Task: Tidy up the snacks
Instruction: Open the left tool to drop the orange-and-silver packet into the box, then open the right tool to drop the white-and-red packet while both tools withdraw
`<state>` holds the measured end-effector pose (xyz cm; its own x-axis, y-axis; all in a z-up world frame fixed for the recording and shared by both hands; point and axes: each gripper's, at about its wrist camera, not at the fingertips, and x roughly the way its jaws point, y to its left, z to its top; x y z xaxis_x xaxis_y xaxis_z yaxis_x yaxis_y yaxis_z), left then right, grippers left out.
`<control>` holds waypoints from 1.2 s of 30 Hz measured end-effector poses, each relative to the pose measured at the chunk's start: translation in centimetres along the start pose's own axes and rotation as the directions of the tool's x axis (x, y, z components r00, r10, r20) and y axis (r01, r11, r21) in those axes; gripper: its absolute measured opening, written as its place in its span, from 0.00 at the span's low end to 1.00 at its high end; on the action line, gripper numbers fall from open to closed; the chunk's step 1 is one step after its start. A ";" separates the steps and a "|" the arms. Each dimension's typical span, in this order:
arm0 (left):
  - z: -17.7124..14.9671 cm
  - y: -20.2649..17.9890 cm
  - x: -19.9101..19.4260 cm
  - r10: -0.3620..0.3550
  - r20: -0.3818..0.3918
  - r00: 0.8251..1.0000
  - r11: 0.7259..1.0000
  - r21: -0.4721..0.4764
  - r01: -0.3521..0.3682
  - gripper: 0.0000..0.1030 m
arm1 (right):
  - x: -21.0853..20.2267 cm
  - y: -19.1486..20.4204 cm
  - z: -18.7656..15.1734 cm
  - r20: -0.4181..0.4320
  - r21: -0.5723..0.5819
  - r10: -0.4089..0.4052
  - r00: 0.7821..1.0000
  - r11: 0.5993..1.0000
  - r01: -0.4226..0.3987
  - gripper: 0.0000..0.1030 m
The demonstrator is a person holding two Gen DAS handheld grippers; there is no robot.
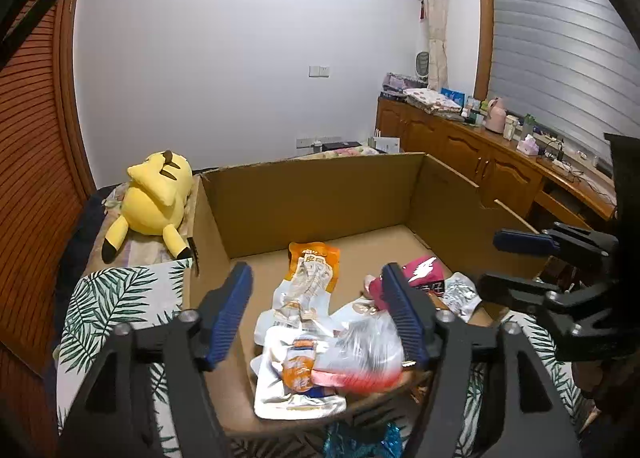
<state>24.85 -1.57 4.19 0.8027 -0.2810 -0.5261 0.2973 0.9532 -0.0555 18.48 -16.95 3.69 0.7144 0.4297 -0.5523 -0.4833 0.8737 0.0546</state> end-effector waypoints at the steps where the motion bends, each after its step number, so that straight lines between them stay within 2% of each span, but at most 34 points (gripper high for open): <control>1: -0.2 0.0 -0.7 0.007 0.017 1.000 1.000 0.000 -0.007 0.77 | -0.5 0.3 -0.2 0.006 -0.001 0.001 1.000 1.000 -0.001 0.66; 9: -2.4 0.3 -5.3 0.022 0.081 0.996 1.000 -0.015 -0.021 0.78 | -5.1 2.9 -2.3 0.051 -0.018 0.024 0.998 1.000 -0.023 0.66; 16: -6.2 -0.2 -7.9 0.100 0.122 0.988 0.994 0.025 -0.104 0.79 | -5.2 3.8 -4.7 0.024 -0.004 0.029 0.999 1.000 -0.029 0.66; 21: -8.6 -0.3 -7.0 0.081 0.073 0.994 0.996 0.018 -0.083 0.79 | -4.4 3.9 -6.0 -0.004 0.008 0.024 1.000 1.000 -0.024 0.66; 24: -9.6 -0.2 -6.0 0.096 0.035 0.995 0.995 0.014 -0.096 0.79 | -3.8 3.9 -6.6 -0.029 0.007 0.016 0.999 1.000 -0.015 0.65; 27: -10.4 -0.2 -5.3 0.094 0.007 0.996 0.996 0.011 -0.094 0.79 | -2.9 4.2 -7.2 -0.065 -0.009 -0.002 0.998 1.000 0.001 0.59; 31: -11.2 -0.1 -4.7 0.092 -0.018 0.996 0.996 0.012 -0.091 0.79 | -1.4 4.6 -8.0 -0.106 -0.022 0.000 0.994 1.000 -0.003 0.55; 36: -11.6 -0.1 -4.3 0.083 -0.045 0.996 0.997 0.005 -0.083 0.79 | 0.9 5.1 -8.3 -0.151 -0.044 -0.007 0.989 0.999 0.001 0.54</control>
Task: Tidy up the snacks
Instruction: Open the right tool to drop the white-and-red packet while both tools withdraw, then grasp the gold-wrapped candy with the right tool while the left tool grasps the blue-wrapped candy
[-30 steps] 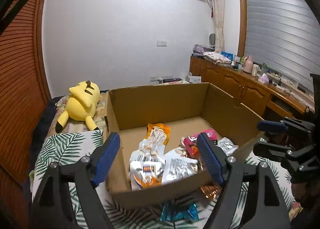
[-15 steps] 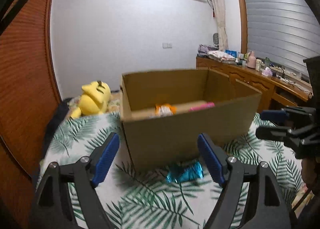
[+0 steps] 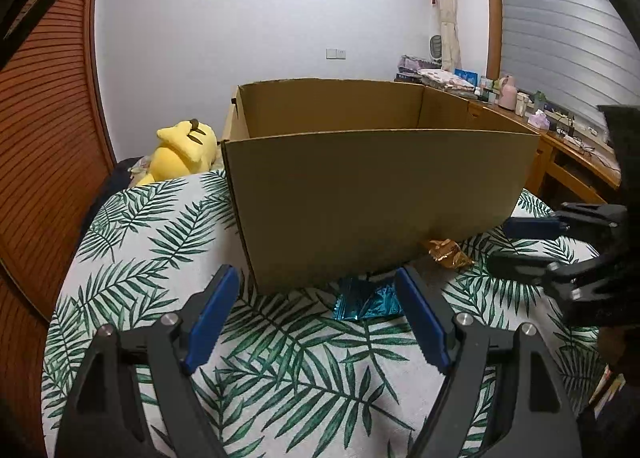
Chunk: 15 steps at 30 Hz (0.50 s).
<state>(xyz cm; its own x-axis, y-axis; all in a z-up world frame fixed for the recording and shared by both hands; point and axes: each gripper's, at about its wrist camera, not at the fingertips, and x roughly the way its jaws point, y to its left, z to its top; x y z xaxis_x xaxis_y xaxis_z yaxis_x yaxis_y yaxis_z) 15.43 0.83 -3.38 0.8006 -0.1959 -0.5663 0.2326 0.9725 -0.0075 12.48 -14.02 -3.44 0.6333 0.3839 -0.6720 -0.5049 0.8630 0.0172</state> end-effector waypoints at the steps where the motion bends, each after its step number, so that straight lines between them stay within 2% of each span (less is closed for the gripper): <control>1: 0.0 0.0 0.1 -0.001 -0.002 1.000 1.000 0.002 0.001 0.79 | 0.5 0.0 0.1 -0.012 -0.003 0.000 1.000 1.000 0.000 0.54; 11: 0.0 0.0 0.0 0.020 0.004 1.000 1.000 0.004 -0.021 0.79 | 3.3 0.3 0.4 -0.077 -0.039 -0.002 0.997 0.999 -0.001 0.54; 15: -0.1 -0.1 -0.1 0.028 0.010 1.000 1.000 0.007 -0.028 0.79 | 4.1 0.4 0.8 -0.095 -0.041 -0.001 0.995 0.999 -0.003 0.50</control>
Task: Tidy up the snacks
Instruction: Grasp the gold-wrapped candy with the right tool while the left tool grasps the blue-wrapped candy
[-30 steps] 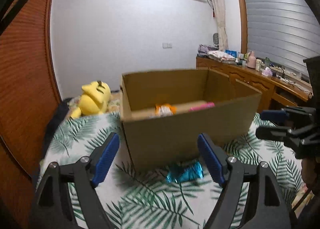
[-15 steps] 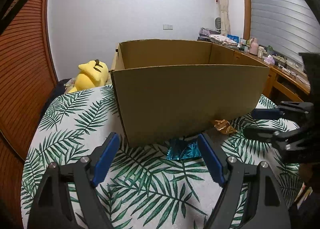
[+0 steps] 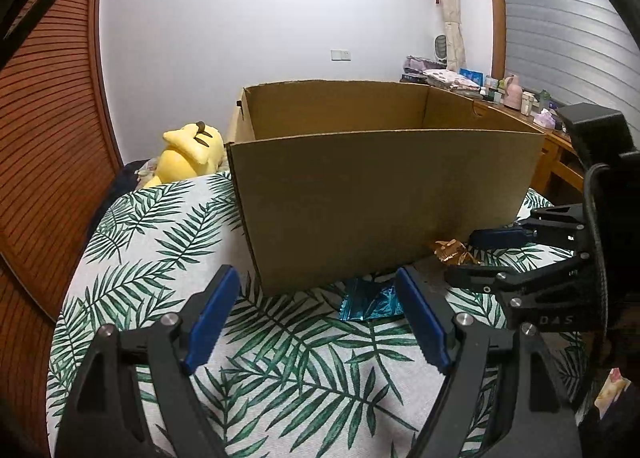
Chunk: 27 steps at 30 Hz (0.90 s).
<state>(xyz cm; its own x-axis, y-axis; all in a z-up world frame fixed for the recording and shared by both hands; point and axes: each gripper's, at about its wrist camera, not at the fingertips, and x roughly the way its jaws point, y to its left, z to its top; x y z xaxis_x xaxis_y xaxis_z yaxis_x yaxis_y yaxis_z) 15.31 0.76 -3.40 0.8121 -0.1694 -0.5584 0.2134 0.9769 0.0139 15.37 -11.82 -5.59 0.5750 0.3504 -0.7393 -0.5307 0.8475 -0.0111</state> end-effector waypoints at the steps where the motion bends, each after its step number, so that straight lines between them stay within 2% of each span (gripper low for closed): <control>1: 0.0 -0.1 0.0 0.002 0.002 1.000 1.000 0.002 -0.002 0.79 | 0.1 0.0 0.1 -0.003 0.000 0.000 1.000 1.000 0.000 0.49; 5: -0.1 -0.2 -0.1 0.008 0.003 1.000 1.000 0.008 -0.008 0.79 | 0.7 0.2 0.0 -0.025 -0.009 -0.004 1.000 1.000 0.004 0.42; 11: 0.0 -0.4 0.0 0.012 0.000 1.000 1.000 0.022 -0.012 0.79 | 0.9 0.0 -0.2 -0.029 -0.018 -0.032 0.999 0.999 0.031 0.27; 12: 0.0 -0.4 0.0 0.013 -0.001 1.000 1.000 0.024 -0.013 0.79 | 0.7 -0.1 -0.3 -0.026 -0.019 -0.036 0.999 0.999 0.036 0.18; 22: 0.1 -1.0 0.4 -0.029 -0.023 0.999 0.999 0.041 0.030 0.79 | -1.5 -0.1 -1.6 0.037 0.023 0.003 0.999 1.000 -0.004 0.15; 27: 0.3 -2.0 1.2 -0.104 -0.071 0.992 0.993 0.048 0.107 0.79 | -3.5 -0.2 -3.2 0.094 0.081 0.028 0.995 0.996 -0.036 0.15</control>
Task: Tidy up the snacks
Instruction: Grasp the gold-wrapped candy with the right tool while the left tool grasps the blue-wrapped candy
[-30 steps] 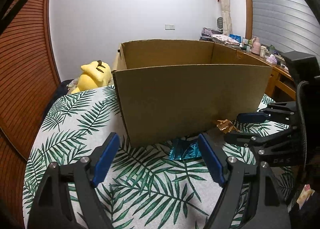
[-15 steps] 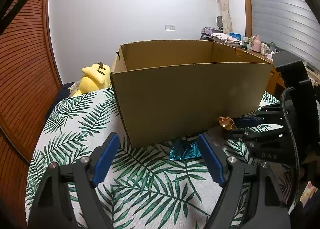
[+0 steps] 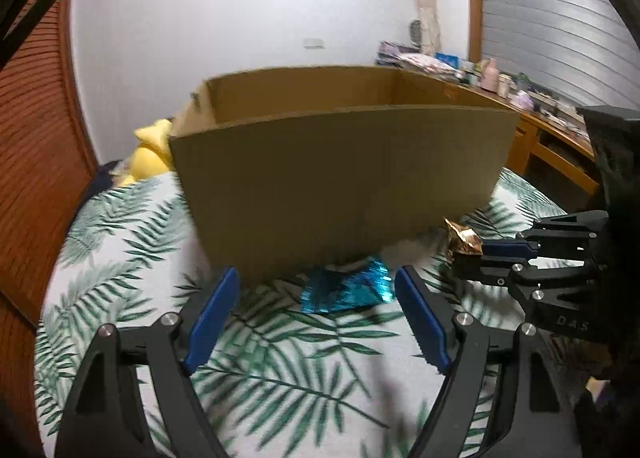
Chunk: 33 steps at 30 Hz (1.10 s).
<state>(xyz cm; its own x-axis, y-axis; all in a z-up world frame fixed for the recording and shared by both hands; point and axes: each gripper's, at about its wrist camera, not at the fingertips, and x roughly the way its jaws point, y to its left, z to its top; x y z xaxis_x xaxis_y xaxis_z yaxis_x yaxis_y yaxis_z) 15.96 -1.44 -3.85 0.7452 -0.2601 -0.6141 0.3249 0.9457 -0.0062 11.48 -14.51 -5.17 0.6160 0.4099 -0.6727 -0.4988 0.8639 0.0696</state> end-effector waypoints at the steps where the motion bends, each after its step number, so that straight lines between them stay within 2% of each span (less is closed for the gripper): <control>1: 0.1 -0.1 0.2 -0.012 -0.010 1.000 1.000 0.001 0.012 0.78 | -0.2 0.0 -0.2 0.009 0.007 0.001 1.000 1.000 -0.001 0.15; 4: 0.3 -0.9 1.0 -0.043 -0.047 0.998 0.999 0.017 0.044 0.77 | -0.8 0.0 -0.6 0.028 0.019 0.005 1.000 1.000 -0.006 0.15; 9: 0.8 -2.2 2.4 -0.050 -0.108 0.993 0.997 0.048 0.056 0.74 | -0.7 -0.5 -0.6 0.038 0.041 0.008 0.999 0.999 -0.010 0.15; 18: 0.8 -3.6 5.3 -0.003 -0.207 0.978 0.995 0.095 0.023 0.60 | -1.2 -1.3 -1.4 0.064 0.065 0.007 0.998 0.998 -0.011 0.15; 21: 0.8 -3.7 5.5 0.005 -0.213 0.977 0.996 0.092 0.016 0.52 | -1.5 -1.4 -1.7 0.073 0.075 0.008 0.997 0.997 -0.013 0.15; 24: 1.0 -3.9 5.6 0.020 -0.210 0.977 0.996 0.085 -0.002 0.29 | -1.6 -1.5 -1.8 0.080 0.081 0.008 0.997 0.997 -0.015 0.15; 25: 1.0 -3.9 5.5 0.023 -0.207 0.978 0.996 0.086 -0.005 0.27 | -1.7 -1.6 -1.9 0.081 0.081 0.008 0.997 0.997 -0.015 0.15; 33: 0.7 -3.3 2.5 0.017 -0.104 0.994 0.999 0.029 -0.014 0.24 | -2.0 -1.7 -2.1 0.097 0.080 0.012 0.995 0.997 -0.020 0.15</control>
<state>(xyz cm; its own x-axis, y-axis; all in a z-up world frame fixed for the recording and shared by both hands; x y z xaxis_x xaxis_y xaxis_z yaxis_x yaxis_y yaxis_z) 17.18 -5.39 -4.81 0.6856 -0.2224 -0.6932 0.3311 0.9433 0.0248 9.84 -17.41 -5.51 0.6663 0.4469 -0.5970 -0.4608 0.8761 0.1415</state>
